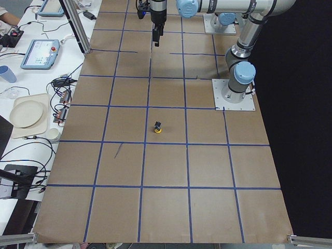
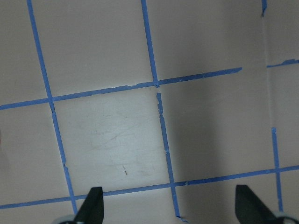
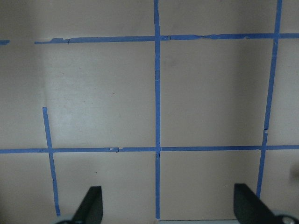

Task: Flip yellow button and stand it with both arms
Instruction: 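Move the left gripper down toward the yellow button lying on the table, then lower the left gripper and close it on the yellow button's base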

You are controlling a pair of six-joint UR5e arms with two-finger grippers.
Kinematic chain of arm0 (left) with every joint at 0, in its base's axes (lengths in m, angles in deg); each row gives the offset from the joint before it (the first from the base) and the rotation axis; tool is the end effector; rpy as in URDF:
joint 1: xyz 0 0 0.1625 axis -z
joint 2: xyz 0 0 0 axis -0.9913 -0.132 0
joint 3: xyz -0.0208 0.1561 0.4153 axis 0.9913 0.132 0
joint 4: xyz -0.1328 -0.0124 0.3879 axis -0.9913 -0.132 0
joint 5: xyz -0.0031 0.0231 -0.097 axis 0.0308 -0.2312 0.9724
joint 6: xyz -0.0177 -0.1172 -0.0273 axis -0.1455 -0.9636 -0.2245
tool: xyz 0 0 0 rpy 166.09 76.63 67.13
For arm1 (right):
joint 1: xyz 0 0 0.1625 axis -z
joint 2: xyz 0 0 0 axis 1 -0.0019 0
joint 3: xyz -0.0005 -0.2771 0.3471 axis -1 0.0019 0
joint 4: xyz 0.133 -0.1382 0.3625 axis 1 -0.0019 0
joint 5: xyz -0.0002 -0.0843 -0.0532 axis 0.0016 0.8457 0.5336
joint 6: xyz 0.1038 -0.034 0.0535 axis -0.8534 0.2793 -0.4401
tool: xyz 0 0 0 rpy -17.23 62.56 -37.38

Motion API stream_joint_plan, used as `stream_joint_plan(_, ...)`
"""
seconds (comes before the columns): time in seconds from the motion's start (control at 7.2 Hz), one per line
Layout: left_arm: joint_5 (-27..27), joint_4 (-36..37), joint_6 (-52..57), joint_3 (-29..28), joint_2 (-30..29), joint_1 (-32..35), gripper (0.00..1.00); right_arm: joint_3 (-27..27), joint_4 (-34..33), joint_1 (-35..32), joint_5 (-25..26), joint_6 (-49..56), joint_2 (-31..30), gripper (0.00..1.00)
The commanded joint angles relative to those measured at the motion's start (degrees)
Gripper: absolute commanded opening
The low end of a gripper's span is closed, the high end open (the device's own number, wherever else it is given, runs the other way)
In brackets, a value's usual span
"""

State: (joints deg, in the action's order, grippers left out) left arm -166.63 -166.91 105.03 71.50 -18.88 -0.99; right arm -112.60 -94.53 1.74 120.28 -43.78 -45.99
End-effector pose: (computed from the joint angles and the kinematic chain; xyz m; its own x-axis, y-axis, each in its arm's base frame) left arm -0.0565 -0.4853 0.4862 -0.9718 0.2332 -0.0334 0.2324 0.9722 0.0281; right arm 0.1219 -0.4248 0.4915 -0.9997 0.0089 -0.0207 0.0074 0.9972 0.0751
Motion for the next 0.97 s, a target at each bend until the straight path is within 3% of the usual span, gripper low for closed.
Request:
stream_joint_plan(0.0, 0.0, 0.6, 15.3, 2.5, -1.3, -12.5, 0.99, 0.0, 0.0, 0.0, -0.2, -0.3, -0.1, 1.00)
stream_joint_plan(0.28, 0.1, 6.5, 29.0, 4.7, -5.3, -21.4, 0.99, 0.0, 0.0, 0.0, -0.5, -0.4, -0.1, 1.00)
stream_joint_plan(0.56, 0.4, 7.9, 37.3, 6.1, -8.9, -28.0, 0.99, 0.0, 0.0, 0.0, -0.9, -0.3, -0.1, 1.00)
stream_joint_plan(0.69, 0.4, 11.0, 42.7, 7.6, -10.6, -30.9, 0.99, 0.1, 0.0, 0.0, -0.9, -0.3, -0.1, 1.00)
stream_joint_plan(0.83, 0.2, 18.6, 45.0, 10.0, -12.8, -32.4, 0.99, 0.0, 0.1, 0.0, -0.7, -0.3, -0.1, 1.00)
